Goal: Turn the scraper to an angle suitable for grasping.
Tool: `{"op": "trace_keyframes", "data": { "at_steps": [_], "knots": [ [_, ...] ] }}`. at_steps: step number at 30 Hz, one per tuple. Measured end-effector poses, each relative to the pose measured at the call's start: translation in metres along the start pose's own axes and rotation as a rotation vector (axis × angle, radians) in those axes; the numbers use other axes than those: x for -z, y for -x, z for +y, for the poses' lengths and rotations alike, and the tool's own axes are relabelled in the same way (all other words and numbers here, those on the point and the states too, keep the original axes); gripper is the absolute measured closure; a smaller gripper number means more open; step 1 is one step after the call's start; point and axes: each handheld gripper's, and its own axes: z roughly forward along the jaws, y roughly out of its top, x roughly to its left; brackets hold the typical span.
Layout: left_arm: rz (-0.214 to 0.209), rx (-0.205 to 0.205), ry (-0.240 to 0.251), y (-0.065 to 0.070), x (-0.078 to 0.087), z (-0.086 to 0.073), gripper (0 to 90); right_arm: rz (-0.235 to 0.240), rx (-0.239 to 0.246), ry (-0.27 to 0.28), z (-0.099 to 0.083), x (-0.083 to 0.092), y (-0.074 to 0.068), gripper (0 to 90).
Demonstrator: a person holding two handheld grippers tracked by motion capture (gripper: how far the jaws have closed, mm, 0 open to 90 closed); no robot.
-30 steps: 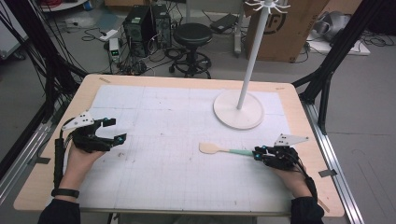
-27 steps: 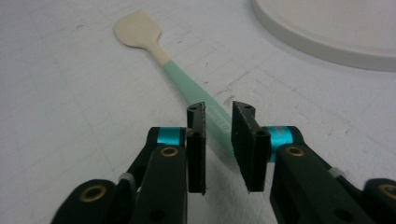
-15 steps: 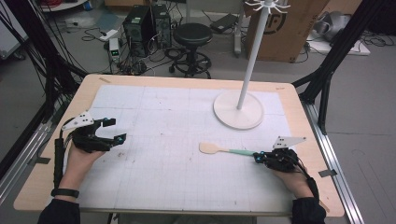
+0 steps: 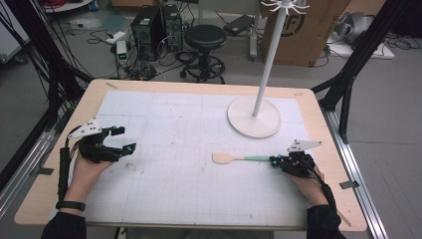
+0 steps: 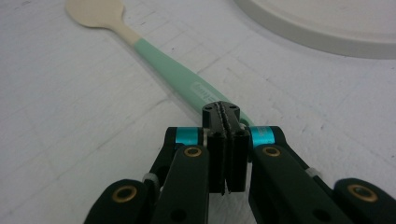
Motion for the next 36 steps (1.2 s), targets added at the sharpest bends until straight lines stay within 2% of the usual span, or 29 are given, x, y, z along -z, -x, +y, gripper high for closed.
{"op": "trace_keyframes", "data": {
  "at_steps": [10, 17, 21, 25, 27, 29, 31, 32, 33, 34, 36],
  "knots": [
    [-0.003, 0.000, -0.006, 0.000, -0.003, -0.001, 15.5, -0.077, -0.033, -0.003, 0.016, -0.016, 0.009, 89.4],
    [-0.009, -0.002, -0.005, 0.001, -0.004, -0.001, 15.6, -0.132, -0.036, -0.015, 0.029, -0.030, 0.008, 89.4],
    [-0.010, 0.000, -0.003, 0.001, -0.003, -0.001, 15.6, -0.137, -0.040, -0.012, 0.030, -0.031, 0.008, 86.3],
    [-0.009, 0.001, -0.002, 0.000, -0.001, -0.001, 15.6, -0.127, -0.055, 0.006, 0.028, -0.023, 0.008, 81.4],
    [-0.007, 0.004, -0.001, -0.001, -0.001, -0.001, 15.6, -0.104, -0.074, 0.067, 0.027, -0.010, 0.009, 76.4],
    [-0.005, 0.005, 0.001, -0.001, 0.000, -0.001, 15.5, -0.100, -0.081, 0.081, 0.026, -0.007, 0.009, 73.9],
    [-0.005, 0.003, 0.001, -0.001, 0.000, 0.000, 15.4, -0.096, -0.077, 0.133, 0.022, 0.007, 0.007, 66.8],
    [-0.004, 0.004, 0.003, -0.001, 0.000, 0.000, 15.4, -0.096, -0.077, 0.133, 0.022, 0.007, 0.007, 66.8],
    [-0.005, 0.004, 0.005, -0.001, 0.000, 0.000, 15.4, -0.103, -0.075, 0.155, 0.018, 0.014, 0.006, 60.3],
    [-0.005, 0.004, 0.008, -0.001, 0.001, 0.000, 15.4, -0.103, -0.075, 0.155, 0.018, 0.014, 0.006, 60.3],
    [-0.003, 0.009, 0.014, -0.001, 0.001, 0.000, 15.2, -0.116, -0.082, 0.178, 0.012, 0.021, 0.006, 53.6]
  ]
}}
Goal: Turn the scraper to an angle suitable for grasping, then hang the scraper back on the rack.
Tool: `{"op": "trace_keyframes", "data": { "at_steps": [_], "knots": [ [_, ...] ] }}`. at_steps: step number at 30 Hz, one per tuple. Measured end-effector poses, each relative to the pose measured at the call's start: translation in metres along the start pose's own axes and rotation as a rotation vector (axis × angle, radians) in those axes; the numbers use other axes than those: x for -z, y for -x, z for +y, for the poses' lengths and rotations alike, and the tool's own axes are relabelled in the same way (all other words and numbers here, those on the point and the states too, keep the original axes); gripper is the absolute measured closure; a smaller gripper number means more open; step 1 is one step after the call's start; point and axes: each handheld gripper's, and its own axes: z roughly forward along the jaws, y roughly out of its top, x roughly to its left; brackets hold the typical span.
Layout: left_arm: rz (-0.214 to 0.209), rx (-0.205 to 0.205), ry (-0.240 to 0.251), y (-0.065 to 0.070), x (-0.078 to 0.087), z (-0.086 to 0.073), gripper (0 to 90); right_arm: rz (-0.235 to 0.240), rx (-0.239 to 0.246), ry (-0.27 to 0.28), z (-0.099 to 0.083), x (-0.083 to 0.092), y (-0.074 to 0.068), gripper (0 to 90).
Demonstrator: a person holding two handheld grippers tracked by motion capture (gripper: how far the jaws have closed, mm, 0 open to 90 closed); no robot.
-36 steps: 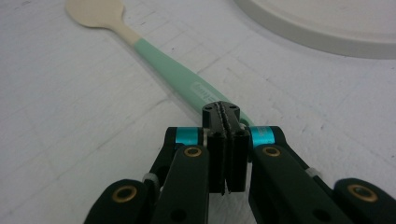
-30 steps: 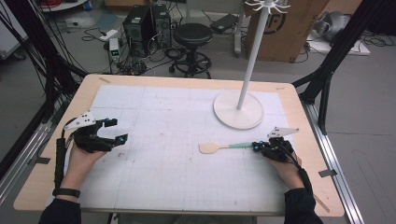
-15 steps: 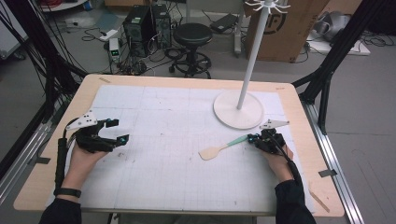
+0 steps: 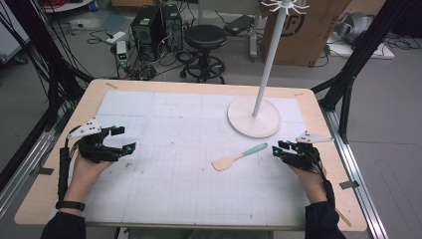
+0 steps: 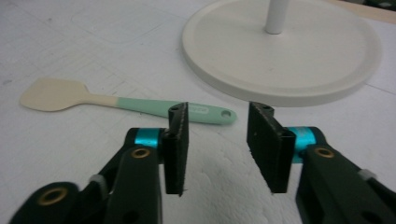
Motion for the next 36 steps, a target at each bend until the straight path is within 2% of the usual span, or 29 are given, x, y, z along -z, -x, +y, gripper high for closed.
{"op": "trace_keyframes", "data": {
  "at_steps": [4, 7, 11, 18, 23, 29, 31, 34, 36],
  "knots": [
    [0.003, -0.001, -0.003, -0.002, 0.002, 0.000, 14.8, -0.029, -0.045, 0.047, -0.007, 0.016, 0.007, 37.6],
    [0.011, -0.001, 0.002, -0.002, 0.004, 0.000, 14.6, -0.050, -0.070, 0.109, -0.013, 0.026, 0.013, 31.7],
    [0.015, 0.000, 0.022, -0.002, 0.006, 0.002, 14.6, -0.048, -0.095, 0.153, -0.018, 0.034, 0.016, 23.0],
    [0.010, 0.010, 0.034, -0.001, 0.003, 0.002, 14.6, -0.063, -0.097, 0.170, -0.020, 0.041, 0.018, 22.2],
    [-0.009, 0.025, 0.083, 0.004, 0.000, 0.005, 14.8, -0.063, -0.096, 0.177, -0.021, 0.043, 0.020, 22.2],
    [-0.025, 0.032, 0.111, 0.010, -0.003, 0.015, 14.9, -0.067, -0.099, 0.180, -0.022, 0.044, 0.021, 22.2],
    [-0.042, 0.037, 0.127, 0.014, -0.008, 0.022, 14.9, -0.070, -0.095, 0.186, -0.021, 0.045, 0.022, 22.2],
    [-0.064, 0.024, 0.115, 0.023, -0.022, 0.032, 15.0, -0.071, -0.094, 0.190, -0.021, 0.045, 0.021, 22.3],
    [-0.089, 0.010, 0.101, 0.032, -0.038, 0.040, 15.1, -0.071, -0.093, 0.190, -0.021, 0.045, 0.021, 22.3]
  ]
}}
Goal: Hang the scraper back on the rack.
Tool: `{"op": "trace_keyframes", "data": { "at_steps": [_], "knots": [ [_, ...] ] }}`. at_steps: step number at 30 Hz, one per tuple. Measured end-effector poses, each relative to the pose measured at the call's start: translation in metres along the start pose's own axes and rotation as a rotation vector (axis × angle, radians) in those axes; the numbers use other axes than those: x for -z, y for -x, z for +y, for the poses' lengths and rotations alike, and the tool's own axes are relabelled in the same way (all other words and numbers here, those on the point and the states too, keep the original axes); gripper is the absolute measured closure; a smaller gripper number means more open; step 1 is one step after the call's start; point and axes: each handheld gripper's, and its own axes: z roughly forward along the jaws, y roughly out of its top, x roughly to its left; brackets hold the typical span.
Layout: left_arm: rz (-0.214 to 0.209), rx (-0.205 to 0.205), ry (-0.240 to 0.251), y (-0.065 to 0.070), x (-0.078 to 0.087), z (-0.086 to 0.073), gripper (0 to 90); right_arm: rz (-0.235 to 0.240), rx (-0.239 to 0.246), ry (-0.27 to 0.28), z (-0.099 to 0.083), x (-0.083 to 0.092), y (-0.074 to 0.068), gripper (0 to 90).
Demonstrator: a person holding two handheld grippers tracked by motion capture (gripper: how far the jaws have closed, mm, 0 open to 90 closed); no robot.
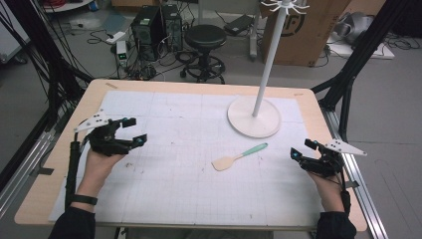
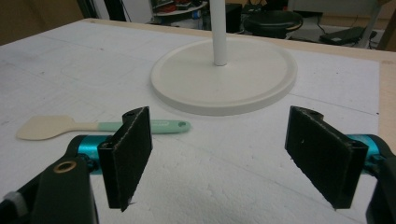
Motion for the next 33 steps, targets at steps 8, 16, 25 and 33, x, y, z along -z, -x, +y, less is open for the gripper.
{"op": "trace_keyframes", "data": {
  "at_steps": [8, 16, 25, 33],
  "knots": [
    [-0.064, -0.021, -0.057, 0.024, -0.066, 0.016, 15.3, 0.003, 0.003, -0.002, 0.000, 0.000, 0.000, 22.5],
    [-0.095, -0.004, -0.126, 0.040, -0.120, 0.021, 15.7, -0.004, 0.001, 0.000, 0.000, 0.001, 0.002, 22.6],
    [-0.135, -0.024, -0.223, 0.064, -0.182, 0.017, 16.3, -0.002, -0.001, 0.007, 0.001, 0.001, 0.003, 22.7],
    [-0.174, -0.057, -0.309, 0.088, -0.227, 0.008, 17.7, -0.007, -0.008, 0.014, 0.000, 0.003, 0.005, 22.7]
  ]
}}
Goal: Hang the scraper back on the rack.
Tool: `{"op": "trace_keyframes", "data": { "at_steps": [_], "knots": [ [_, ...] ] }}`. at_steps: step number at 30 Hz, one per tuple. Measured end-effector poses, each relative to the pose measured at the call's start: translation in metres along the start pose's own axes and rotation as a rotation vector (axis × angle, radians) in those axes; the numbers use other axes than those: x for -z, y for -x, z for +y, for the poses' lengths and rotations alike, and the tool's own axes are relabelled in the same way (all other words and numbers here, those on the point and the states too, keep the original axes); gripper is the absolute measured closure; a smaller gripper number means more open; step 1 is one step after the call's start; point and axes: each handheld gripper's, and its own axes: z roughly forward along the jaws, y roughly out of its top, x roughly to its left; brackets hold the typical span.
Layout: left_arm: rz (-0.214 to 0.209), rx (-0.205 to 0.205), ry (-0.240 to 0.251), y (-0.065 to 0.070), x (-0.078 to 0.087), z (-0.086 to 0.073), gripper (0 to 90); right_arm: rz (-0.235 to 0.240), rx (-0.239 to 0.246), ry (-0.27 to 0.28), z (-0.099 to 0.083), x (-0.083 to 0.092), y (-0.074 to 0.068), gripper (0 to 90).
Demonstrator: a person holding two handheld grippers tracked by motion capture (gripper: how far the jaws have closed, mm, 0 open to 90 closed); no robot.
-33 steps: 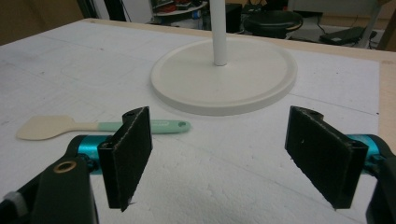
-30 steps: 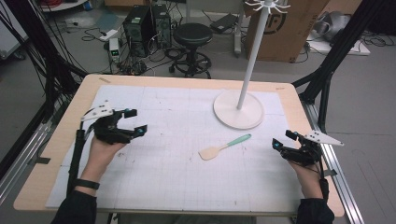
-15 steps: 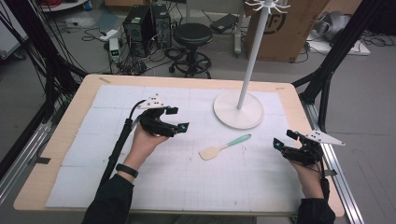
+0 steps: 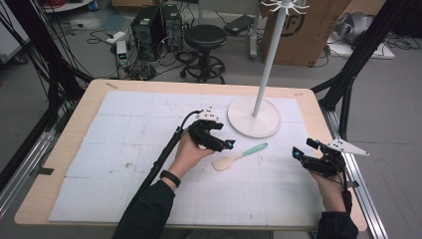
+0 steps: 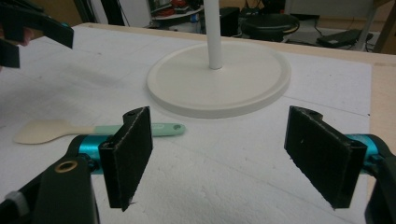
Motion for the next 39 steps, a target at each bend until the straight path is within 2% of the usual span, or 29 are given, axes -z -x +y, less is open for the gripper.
{"op": "trace_keyframes", "data": {
  "at_steps": [8, 13, 17, 22, 28, 31, 39],
  "knots": [
    [-0.026, -0.031, -0.068, 0.011, -0.031, -0.009, 24.1, 0.001, 0.000, 0.000, 0.000, 0.001, 0.001, 22.8],
    [-0.028, -0.052, -0.111, 0.017, -0.044, -0.015, 32.5, 0.000, 0.002, -0.001, 0.000, 0.001, 0.001, 22.9],
    [-0.004, -0.067, -0.142, 0.021, -0.051, -0.019, 44.0, 0.001, 0.003, 0.000, 0.000, 0.001, 0.001, 22.9],
    [0.031, -0.082, -0.193, 0.024, -0.058, -0.026, 52.4, 0.001, -0.002, 0.002, 0.000, 0.002, 0.001, 22.9],
    [0.069, -0.079, -0.179, 0.026, -0.057, -0.028, 63.0, -0.003, -0.004, 0.003, -0.001, 0.003, 0.003, 23.0],
    [0.108, -0.117, -0.176, 0.033, -0.058, -0.029, 64.0, -0.003, -0.006, 0.003, -0.001, 0.003, 0.003, 23.0],
    [0.093, -0.106, -0.175, 0.037, -0.058, -0.030, 73.2, -0.003, -0.006, -0.003, -0.001, 0.002, 0.001, 23.1]
  ]
}}
